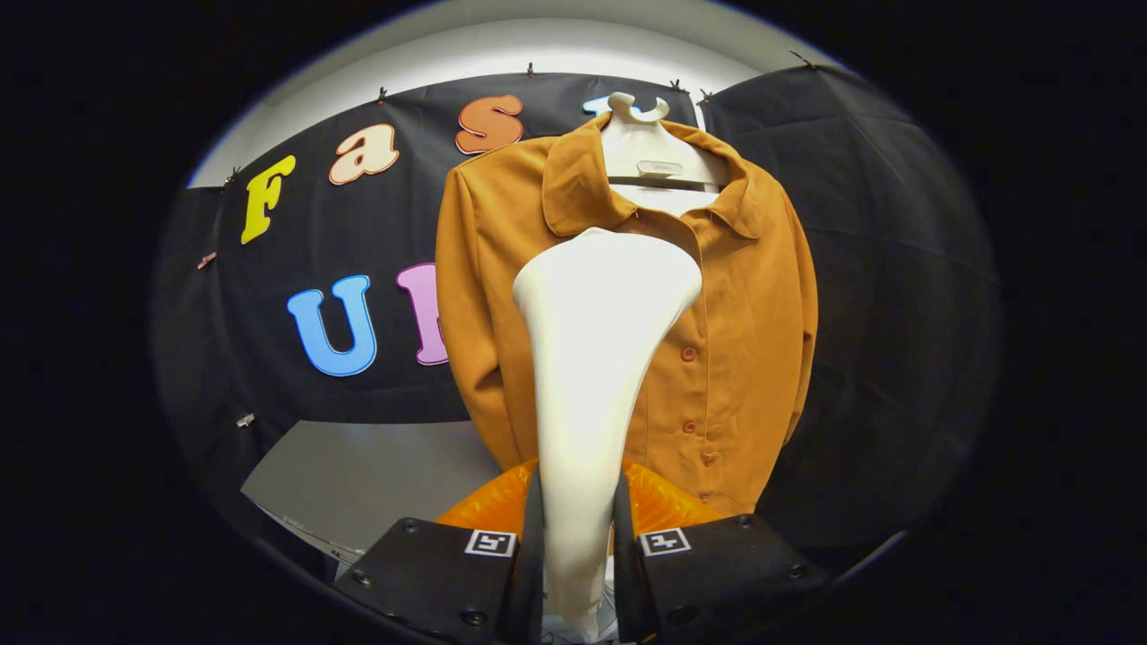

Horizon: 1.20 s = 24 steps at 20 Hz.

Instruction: Iron the clothes twice with a garment steamer, once on the left side and once on the right side.

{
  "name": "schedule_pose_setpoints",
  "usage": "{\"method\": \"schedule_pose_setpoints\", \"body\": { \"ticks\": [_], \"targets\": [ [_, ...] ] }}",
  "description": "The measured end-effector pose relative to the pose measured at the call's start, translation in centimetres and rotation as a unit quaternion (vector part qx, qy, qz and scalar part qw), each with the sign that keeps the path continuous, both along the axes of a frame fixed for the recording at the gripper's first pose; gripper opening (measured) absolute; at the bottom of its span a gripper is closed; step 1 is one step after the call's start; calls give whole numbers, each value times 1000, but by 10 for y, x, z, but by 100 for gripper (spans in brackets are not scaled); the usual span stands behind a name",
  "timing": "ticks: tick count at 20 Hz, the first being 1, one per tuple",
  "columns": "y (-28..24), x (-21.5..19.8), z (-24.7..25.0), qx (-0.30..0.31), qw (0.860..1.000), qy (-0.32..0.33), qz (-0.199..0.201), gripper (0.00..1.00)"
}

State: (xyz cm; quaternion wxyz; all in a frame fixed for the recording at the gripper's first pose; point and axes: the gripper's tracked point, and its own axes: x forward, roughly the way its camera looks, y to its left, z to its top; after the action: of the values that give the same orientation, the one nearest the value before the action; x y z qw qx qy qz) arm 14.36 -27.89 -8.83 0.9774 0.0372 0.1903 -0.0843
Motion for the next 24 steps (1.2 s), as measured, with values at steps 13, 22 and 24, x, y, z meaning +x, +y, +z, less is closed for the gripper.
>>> {"method": "schedule_pose_setpoints", "body": {
  "ticks": [13,22,24],
  "targets": [
    [-18,38,-62,41,996,69,47,35],
    [-26,33,-116,53,989,127,47,35],
    [-29,30,-128,54,988,138,44,35]
  ]
}}
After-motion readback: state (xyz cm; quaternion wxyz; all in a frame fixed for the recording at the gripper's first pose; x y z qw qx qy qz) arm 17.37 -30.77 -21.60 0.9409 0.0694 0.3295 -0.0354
